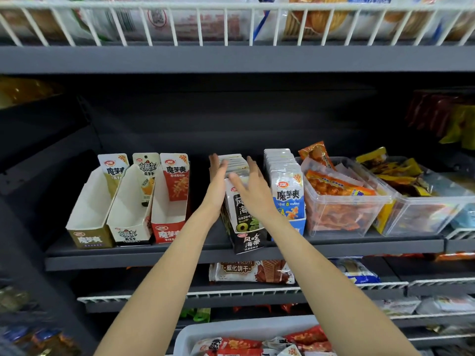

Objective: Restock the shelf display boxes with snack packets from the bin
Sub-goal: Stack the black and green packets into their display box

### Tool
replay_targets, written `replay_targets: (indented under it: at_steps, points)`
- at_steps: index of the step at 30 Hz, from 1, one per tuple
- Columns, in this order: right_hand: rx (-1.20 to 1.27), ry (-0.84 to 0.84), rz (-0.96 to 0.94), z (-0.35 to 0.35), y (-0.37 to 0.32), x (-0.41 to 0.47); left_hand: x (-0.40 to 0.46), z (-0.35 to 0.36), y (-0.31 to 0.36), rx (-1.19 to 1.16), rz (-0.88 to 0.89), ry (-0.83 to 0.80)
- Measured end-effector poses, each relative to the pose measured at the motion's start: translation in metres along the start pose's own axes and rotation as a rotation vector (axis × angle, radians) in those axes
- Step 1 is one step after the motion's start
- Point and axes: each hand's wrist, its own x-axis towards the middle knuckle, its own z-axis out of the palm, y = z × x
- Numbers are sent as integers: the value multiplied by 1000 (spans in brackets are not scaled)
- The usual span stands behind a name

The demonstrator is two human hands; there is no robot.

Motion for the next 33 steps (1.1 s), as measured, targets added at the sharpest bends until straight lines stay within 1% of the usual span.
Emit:
replay_targets:
  at_steps: [2, 4, 6, 8, 10, 12, 14, 16, 19, 20, 22, 23, 25, 27, 29, 31, 33]
  points:
    - [88, -58, 26, 1, -4, 4, -14, -2, 6, -119, -45, 34]
    - [220, -92, 65, -7, -5, 8, -35, -5, 6, -171, -46, 50]
    - [301, -117, 108, -14, -3, 13, -46, -4, -1, -167, -27, 10]
    - [424, -167, 178, -16, -4, 13, -52, 1, -4, -150, 27, -30]
    - [520, -176, 190, -12, -3, 8, -50, 4, -2, -112, 38, -31]
    - [517, -139, 144, -9, -3, -1, -50, 5, 2, -68, 39, -50]
    - [492, -81, 64, -10, -4, -7, -52, 3, 5, -20, 78, -74]
    - [448, -60, -2, -11, -5, -8, -54, 2, 8, 19, 111, -95]
    - [205, -47, 2, -11, -5, -8, -61, 3, 16, 39, 119, -59]
    - [135, -29, 16, -12, -6, -8, -62, 2, 18, 46, 146, -33]
    - [87, 23, 0, -16, -9, -10, -60, -1, 23, 66, 233, -5]
    - [90, 38, -20, -18, -12, -12, -58, -4, 26, 83, 258, -2]
    - [131, 29, -20, -20, -14, -15, -50, -6, 29, 103, 212, 12]
    - [257, -21, 61, -18, -12, -18, -48, -4, 28, 51, 99, 26]
    - [427, -71, 162, -13, -8, -21, -55, 3, 24, -44, 21, 0]
    - [534, -85, 203, -9, -4, -24, -59, 10, 16, -118, 9, -14]
    - [568, -75, 170, -6, -3, -29, -61, 14, 11, -182, 33, 23]
